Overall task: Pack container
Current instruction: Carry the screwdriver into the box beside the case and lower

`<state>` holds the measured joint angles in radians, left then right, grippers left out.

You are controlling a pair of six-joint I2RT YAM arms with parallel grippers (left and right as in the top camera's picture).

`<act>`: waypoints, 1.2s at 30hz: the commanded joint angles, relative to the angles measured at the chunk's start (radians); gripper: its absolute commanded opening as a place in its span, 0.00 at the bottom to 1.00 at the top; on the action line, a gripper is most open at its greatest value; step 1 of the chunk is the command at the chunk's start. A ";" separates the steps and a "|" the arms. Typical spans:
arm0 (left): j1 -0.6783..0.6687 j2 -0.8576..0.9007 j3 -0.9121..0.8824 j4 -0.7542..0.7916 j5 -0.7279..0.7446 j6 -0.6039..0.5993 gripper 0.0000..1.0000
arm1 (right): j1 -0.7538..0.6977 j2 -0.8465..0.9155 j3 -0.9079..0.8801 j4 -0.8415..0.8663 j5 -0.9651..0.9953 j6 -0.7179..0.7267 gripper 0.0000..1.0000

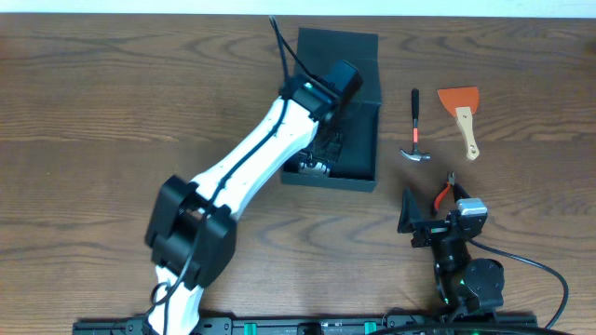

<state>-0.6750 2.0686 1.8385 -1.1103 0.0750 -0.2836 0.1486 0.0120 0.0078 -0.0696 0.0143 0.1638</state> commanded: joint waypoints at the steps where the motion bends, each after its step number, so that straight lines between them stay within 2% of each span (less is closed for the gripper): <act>1: 0.004 0.061 -0.011 0.005 -0.011 -0.033 0.06 | -0.008 -0.006 -0.003 -0.003 -0.004 -0.015 0.99; 15: 0.096 0.122 -0.011 0.045 -0.011 -0.032 0.06 | -0.008 -0.006 -0.003 -0.003 -0.004 -0.015 0.99; 17: 0.105 0.122 -0.011 0.045 -0.011 -0.032 0.15 | -0.008 -0.006 -0.003 -0.003 -0.004 -0.015 0.99; 19: 0.105 0.122 -0.011 0.042 -0.011 -0.032 0.16 | -0.008 -0.006 -0.003 -0.003 -0.004 -0.015 0.99; 20: 0.105 0.122 -0.011 0.042 -0.011 -0.032 0.22 | -0.008 -0.006 -0.003 -0.003 -0.004 -0.015 0.99; 24: 0.100 0.122 -0.011 0.042 -0.003 -0.032 0.26 | -0.008 -0.006 -0.003 -0.003 -0.004 -0.015 0.99; 27: 0.101 0.122 -0.011 0.042 -0.004 -0.032 0.34 | -0.008 -0.006 -0.003 -0.003 -0.004 -0.015 0.99; 36: 0.101 0.111 0.017 0.042 0.032 -0.025 0.35 | -0.008 -0.006 -0.003 -0.003 -0.004 -0.015 0.99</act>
<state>-0.5739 2.1853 1.8271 -1.0660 0.0799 -0.3141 0.1486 0.0120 0.0078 -0.0696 0.0143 0.1638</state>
